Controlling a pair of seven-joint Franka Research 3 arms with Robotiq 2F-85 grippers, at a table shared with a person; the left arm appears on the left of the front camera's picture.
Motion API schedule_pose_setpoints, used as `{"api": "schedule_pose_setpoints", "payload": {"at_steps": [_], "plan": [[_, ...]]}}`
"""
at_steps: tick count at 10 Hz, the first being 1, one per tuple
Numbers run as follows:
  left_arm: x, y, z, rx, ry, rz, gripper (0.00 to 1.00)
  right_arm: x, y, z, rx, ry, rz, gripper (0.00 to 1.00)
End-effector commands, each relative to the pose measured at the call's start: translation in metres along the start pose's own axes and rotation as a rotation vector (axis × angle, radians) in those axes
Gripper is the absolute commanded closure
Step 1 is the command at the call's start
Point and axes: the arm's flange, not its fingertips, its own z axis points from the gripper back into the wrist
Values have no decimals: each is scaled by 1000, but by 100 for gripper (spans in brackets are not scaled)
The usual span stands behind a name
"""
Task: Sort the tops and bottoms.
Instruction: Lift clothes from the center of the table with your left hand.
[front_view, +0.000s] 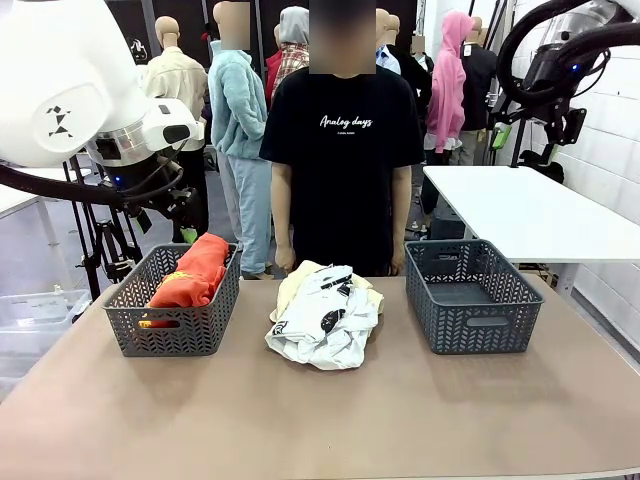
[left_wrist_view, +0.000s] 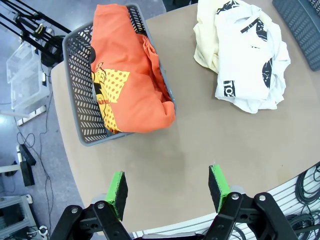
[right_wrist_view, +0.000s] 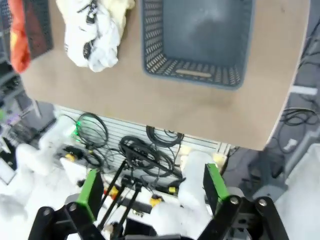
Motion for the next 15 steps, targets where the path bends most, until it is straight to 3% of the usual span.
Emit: {"api": "schedule_pose_setpoints", "payload": {"at_steps": [1,3,4,5,8,9,10,13,15], "plan": [[-1,1,0,18,-12,6,15,11,-7,-2,4,-5,-41,0],[9,-11,2,-19,-24,-17,15,11,-7,-2,4,-5,-41,0],[37,-24,0,-126,-100,-33,15,11,-7,-2,4,-5,-41,0],[65,-34,-9,-193,-104,-65,15,11,-7,-2,4,-5,-41,0],[143,-41,-49,-226,-74,-110,15,11,-7,-2,4,-5,-41,0],[154,-46,-62,-261,-21,-108,15,11,-7,-2,4,-5,-41,0],[112,-48,-41,-211,-95,-86,15,11,-7,-2,4,-5,-41,0],[112,-48,-41,-211,-95,-86,15,11,-7,-2,4,-5,-41,0],[140,-50,-78,-295,-77,-57,15,11,-7,-2,4,-5,-41,0]]}}
